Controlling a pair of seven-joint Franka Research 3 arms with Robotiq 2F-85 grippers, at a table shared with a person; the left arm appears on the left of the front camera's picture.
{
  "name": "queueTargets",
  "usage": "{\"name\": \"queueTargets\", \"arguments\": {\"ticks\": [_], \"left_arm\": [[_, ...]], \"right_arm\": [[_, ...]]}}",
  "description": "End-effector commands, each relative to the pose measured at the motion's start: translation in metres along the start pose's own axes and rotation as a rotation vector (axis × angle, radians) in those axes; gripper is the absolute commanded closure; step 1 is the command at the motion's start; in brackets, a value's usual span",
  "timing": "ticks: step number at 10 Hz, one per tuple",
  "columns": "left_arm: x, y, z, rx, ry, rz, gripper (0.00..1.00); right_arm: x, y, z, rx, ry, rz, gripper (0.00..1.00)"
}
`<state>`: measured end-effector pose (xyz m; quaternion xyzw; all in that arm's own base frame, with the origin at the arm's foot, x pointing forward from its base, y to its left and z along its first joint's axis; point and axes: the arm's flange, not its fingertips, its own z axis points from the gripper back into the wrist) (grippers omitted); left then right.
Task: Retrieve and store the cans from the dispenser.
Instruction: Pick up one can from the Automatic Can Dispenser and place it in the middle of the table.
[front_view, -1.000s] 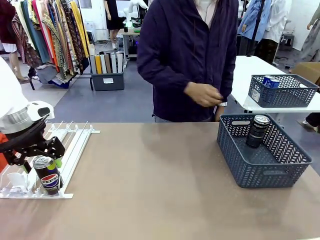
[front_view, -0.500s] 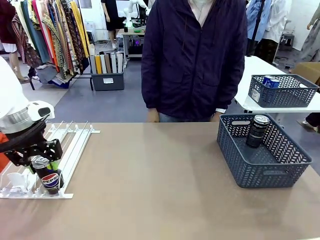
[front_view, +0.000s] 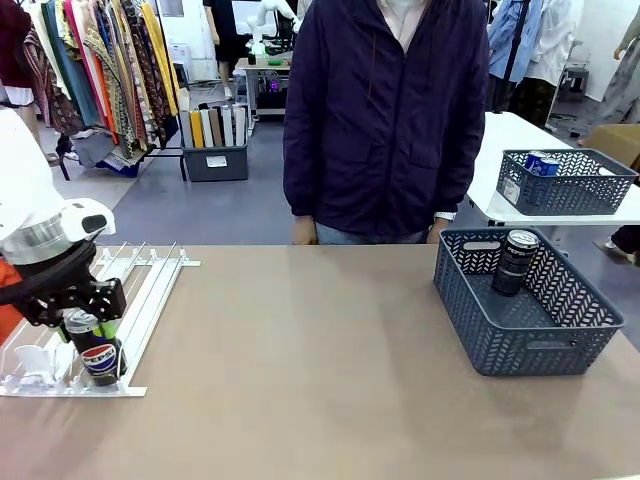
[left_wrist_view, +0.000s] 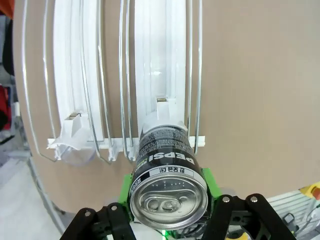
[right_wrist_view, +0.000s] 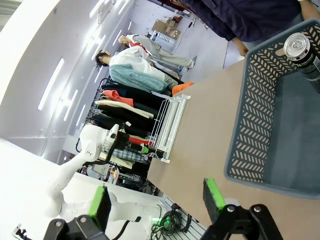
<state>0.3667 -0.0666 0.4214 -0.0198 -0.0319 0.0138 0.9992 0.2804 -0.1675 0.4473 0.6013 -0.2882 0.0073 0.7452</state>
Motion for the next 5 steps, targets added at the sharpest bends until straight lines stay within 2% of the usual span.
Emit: {"name": "queueTargets", "arguments": {"ticks": [1, 3, 5], "left_arm": [[-0.016, -0.013, 0.061, 0.046, -0.148, -0.064, 1.00], [-0.041, -0.028, 0.124, 0.077, -0.255, -0.118, 1.00], [-0.065, -0.032, 0.163, 0.042, -0.313, -0.139, 1.00]], "right_arm": [[0.005, 0.003, -0.002, 0.018, -0.024, 0.005, 0.00], [0.005, 0.003, -0.002, 0.018, -0.024, 0.005, 0.00], [0.005, 0.003, -0.002, 0.018, -0.024, 0.005, 0.00]]}}
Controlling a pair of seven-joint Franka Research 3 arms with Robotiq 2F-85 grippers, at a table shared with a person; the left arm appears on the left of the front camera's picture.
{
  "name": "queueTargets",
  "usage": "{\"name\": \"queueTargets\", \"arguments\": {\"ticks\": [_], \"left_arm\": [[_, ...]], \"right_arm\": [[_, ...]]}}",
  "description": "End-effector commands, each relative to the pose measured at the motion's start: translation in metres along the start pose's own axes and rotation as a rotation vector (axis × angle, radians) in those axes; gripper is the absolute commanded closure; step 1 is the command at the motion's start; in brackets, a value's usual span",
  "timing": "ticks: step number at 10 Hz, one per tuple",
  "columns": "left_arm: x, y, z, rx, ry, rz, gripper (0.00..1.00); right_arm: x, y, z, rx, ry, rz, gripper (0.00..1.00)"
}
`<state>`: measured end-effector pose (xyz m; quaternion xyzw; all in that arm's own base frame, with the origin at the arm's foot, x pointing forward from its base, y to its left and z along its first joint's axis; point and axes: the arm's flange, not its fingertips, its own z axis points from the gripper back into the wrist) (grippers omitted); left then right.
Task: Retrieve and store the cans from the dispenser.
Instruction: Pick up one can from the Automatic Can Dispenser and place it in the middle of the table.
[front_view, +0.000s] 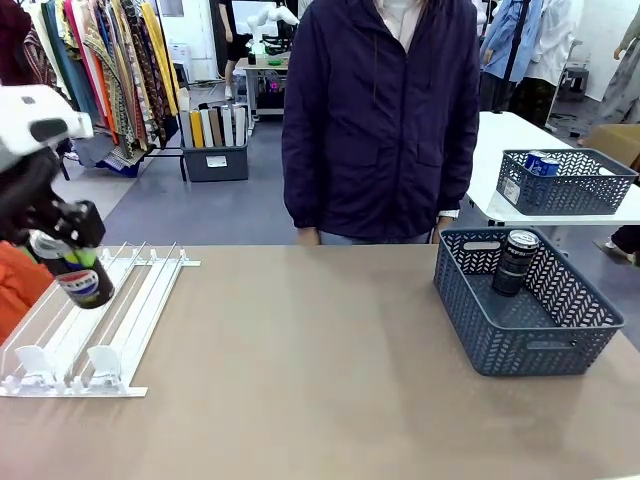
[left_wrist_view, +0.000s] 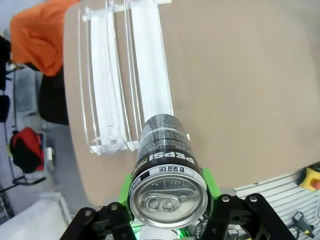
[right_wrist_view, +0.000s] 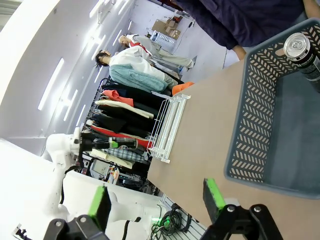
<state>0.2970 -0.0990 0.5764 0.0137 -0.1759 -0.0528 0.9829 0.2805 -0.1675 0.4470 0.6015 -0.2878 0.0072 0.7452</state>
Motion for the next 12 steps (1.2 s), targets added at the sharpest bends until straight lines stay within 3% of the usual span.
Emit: {"name": "queueTargets", "arguments": {"ticks": [1, 2, 7, 8, 10, 12], "left_arm": [[-0.006, 0.009, 0.011, -0.048, -0.031, 0.035, 1.00], [0.000, 0.000, 0.000, 0.000, 0.000, 0.000, 1.00], [-0.003, 0.000, -0.005, -0.005, 0.026, 0.002, 1.00], [0.006, -0.009, -0.008, -0.125, 0.013, -0.046, 1.00], [0.042, -0.077, -0.020, -0.207, 0.006, -0.106, 1.00], [0.066, -0.174, -0.050, -0.268, 0.111, -0.194, 1.00]], "right_arm": [[0.005, 0.003, -0.002, 0.018, -0.025, 0.006, 0.00], [0.005, 0.003, -0.002, 0.018, -0.025, 0.006, 0.00], [0.005, 0.003, -0.002, 0.018, -0.025, 0.006, 0.00], [0.005, 0.003, -0.002, 0.018, -0.025, 0.006, 0.00], [0.005, 0.003, -0.002, 0.018, -0.025, 0.006, 0.00], [0.005, 0.003, -0.002, 0.018, -0.025, 0.006, 0.00]]}}
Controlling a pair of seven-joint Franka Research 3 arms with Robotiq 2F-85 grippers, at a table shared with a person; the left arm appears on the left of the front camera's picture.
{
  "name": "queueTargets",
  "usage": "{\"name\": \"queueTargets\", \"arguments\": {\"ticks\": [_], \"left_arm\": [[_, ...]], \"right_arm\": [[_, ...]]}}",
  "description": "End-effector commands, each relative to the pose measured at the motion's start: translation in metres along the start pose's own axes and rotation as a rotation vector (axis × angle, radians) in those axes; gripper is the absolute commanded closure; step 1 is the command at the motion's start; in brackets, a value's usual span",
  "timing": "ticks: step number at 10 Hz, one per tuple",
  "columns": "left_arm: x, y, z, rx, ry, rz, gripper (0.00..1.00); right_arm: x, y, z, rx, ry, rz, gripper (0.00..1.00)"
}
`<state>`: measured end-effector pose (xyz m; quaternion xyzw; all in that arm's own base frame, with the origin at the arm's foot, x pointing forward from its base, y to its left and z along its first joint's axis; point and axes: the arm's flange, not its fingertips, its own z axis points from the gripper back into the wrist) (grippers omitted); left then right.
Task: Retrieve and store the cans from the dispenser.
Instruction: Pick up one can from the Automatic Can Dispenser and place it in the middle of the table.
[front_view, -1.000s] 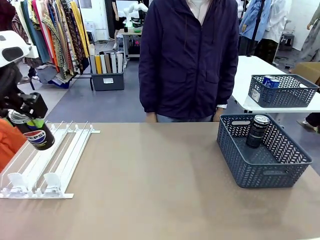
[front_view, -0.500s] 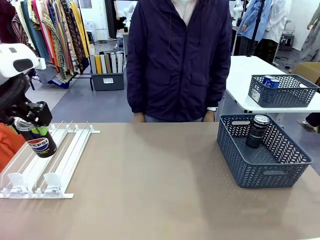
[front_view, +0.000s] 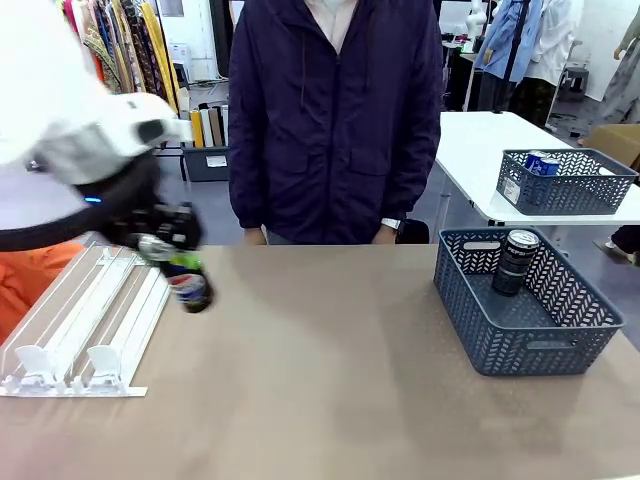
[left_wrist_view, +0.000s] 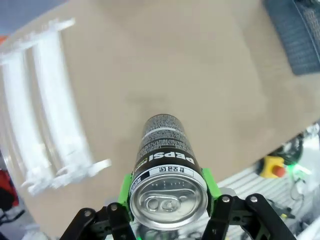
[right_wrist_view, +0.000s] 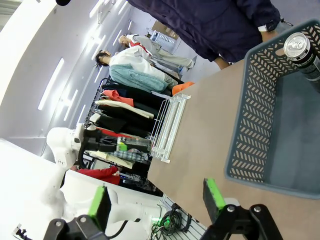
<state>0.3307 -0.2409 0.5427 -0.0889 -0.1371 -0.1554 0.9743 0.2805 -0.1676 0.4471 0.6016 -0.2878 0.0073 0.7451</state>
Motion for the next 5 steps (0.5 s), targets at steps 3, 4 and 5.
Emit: {"name": "queueTargets", "arguments": {"ticks": [3, 4, 5], "left_arm": [[0.052, -0.137, -0.111, 0.047, 0.130, -0.091, 1.00], [0.048, -0.157, -0.137, 0.107, 0.120, -0.105, 1.00], [0.043, -0.167, -0.154, 0.117, 0.120, -0.106, 1.00]], "right_arm": [[0.005, 0.003, -0.002, 0.018, -0.025, 0.006, 0.00], [0.005, 0.003, -0.002, 0.018, -0.025, 0.006, 0.00], [0.005, 0.003, -0.002, 0.018, -0.025, 0.006, 0.00]]}}
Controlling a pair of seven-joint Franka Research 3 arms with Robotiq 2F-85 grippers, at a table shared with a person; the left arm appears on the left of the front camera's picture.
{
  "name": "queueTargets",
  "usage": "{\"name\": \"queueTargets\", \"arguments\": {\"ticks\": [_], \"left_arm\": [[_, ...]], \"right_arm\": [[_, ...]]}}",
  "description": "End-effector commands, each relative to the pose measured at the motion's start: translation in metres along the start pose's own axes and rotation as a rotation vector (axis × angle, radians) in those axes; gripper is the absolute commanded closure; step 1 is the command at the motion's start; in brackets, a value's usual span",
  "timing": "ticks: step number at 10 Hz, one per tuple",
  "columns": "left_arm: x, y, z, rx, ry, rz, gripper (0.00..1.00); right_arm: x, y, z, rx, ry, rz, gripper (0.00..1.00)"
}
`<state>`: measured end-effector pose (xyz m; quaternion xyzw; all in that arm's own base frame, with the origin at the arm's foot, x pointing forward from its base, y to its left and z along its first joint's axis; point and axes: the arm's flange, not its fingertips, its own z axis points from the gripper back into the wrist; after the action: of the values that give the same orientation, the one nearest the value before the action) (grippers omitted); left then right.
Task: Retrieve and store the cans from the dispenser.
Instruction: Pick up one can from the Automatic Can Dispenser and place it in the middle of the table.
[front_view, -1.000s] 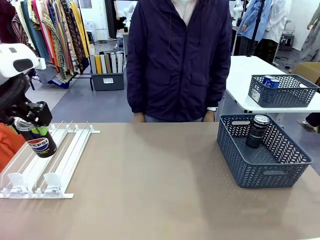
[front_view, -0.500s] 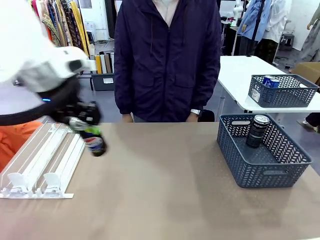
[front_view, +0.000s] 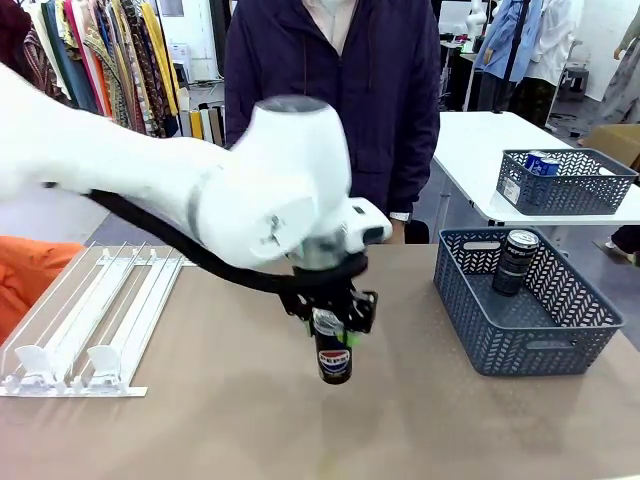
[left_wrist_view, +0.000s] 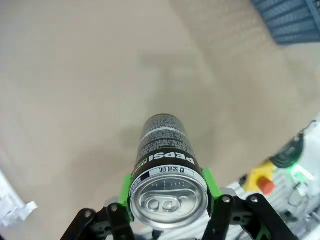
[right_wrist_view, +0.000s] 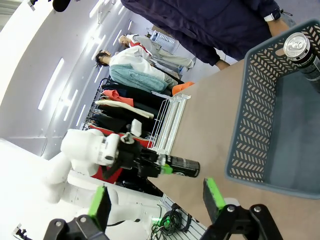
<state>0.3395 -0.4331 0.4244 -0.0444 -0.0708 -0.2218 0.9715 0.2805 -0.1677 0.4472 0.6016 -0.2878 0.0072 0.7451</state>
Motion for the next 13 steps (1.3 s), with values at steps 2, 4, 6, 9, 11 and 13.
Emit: {"name": "queueTargets", "arguments": {"ticks": [2, 4, 6, 9, 11, 13], "left_arm": [[0.010, -0.001, -0.016, 0.055, -0.008, 0.068, 1.00], [0.011, 0.003, -0.019, 0.077, 0.001, 0.077, 1.00], [0.012, 0.003, -0.020, 0.081, 0.005, 0.072, 1.00], [0.014, 0.005, -0.015, 0.079, -0.004, 0.086, 0.00], [0.006, 0.015, 0.021, 0.064, -0.085, 0.095, 0.00], [-0.022, 0.041, 0.100, 0.046, -0.167, 0.063, 0.00]], "right_arm": [[0.005, 0.003, -0.002, 0.018, -0.025, 0.006, 0.00], [0.005, 0.003, -0.002, 0.018, -0.025, 0.006, 0.00], [0.005, 0.003, -0.002, 0.018, -0.025, 0.006, 0.00], [0.005, 0.003, -0.002, 0.018, -0.025, 0.006, 0.00], [0.005, 0.003, -0.002, 0.018, -0.025, 0.006, 0.00], [0.005, 0.003, -0.002, 0.018, -0.025, 0.006, 0.00]]}}
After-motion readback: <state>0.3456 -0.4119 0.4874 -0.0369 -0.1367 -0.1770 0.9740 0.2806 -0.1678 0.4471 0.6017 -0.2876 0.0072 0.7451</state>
